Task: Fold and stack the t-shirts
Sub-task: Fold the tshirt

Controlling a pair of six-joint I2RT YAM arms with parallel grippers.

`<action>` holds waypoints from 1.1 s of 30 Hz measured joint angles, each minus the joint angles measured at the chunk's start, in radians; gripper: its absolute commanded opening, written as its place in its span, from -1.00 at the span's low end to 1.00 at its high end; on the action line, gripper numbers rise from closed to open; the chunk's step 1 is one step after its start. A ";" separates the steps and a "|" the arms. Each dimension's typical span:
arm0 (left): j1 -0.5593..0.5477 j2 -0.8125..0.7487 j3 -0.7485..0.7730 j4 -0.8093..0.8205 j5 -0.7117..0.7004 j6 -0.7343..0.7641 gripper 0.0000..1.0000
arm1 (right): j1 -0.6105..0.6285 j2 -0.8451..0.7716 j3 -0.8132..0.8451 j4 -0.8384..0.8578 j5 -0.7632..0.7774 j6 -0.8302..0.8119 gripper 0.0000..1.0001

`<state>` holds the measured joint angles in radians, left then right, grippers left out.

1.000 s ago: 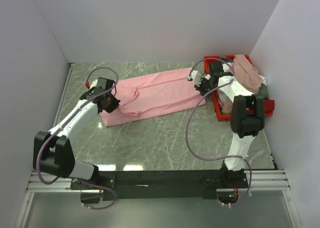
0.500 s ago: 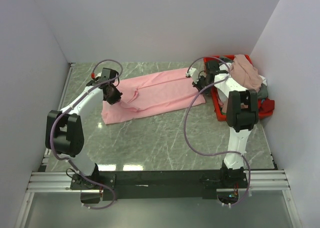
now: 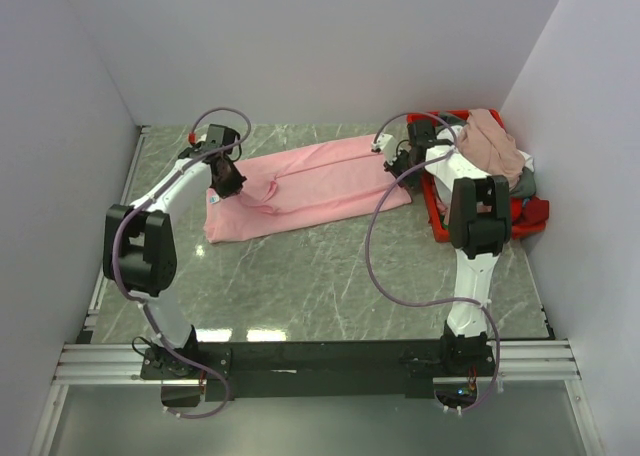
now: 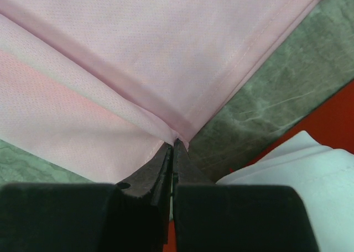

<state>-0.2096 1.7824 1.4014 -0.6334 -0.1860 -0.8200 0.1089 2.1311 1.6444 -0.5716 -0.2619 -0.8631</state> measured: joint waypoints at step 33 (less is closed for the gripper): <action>0.019 0.097 0.139 -0.045 -0.029 0.065 -0.99 | 0.018 0.027 0.077 0.011 0.049 0.071 -0.90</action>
<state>-0.1909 1.8790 1.5402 -0.6781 -0.2150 -0.7551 0.1268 2.1586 1.7210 -0.5606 -0.2127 -0.7918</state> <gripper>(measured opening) 0.013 0.054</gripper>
